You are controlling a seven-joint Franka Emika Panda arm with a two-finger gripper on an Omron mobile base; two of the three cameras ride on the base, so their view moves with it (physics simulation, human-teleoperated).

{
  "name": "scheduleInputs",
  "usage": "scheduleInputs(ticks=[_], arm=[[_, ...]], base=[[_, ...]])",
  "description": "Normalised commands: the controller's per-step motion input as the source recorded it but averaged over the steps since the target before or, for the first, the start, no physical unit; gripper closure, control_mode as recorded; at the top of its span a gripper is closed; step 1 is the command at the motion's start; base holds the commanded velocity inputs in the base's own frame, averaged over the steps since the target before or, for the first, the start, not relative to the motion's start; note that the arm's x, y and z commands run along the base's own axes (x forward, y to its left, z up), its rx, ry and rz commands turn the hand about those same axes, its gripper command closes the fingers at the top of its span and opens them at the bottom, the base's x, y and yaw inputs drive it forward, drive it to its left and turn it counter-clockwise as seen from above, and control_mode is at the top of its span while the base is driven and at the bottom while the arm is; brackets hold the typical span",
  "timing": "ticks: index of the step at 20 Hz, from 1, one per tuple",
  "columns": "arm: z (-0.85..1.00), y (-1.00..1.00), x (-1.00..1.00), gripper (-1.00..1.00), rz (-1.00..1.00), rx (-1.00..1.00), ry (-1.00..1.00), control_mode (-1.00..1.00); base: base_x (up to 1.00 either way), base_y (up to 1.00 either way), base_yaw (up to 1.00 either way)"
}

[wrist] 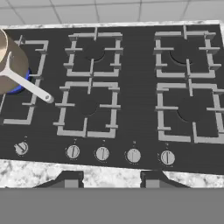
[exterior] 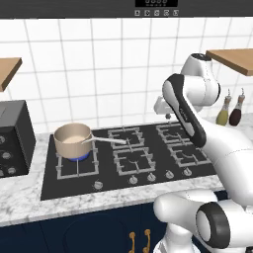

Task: Turn off the left burner of the stove.

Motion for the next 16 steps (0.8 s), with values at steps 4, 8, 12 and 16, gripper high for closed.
scheduleInputs(ticks=[4, 8, 12, 16], arm=[[0.0, 0.32, -0.27, -1.0, 0.02, -0.03, 0.0, -1.0], [0.0, 0.78, -0.54, -1.0, 0.11, -0.08, 0.0, -1.0], [-0.05, 0.99, -0.64, -1.0, 0.16, -0.09, 0.0, -1.0], [-0.11, 0.97, -0.61, -1.0, 0.17, -0.05, 0.01, -1.0]], base=[[0.0, 0.0, 0.0], [0.0, 0.0, 0.0], [0.0, 0.0, 0.0], [0.0, 0.0, 0.0]])
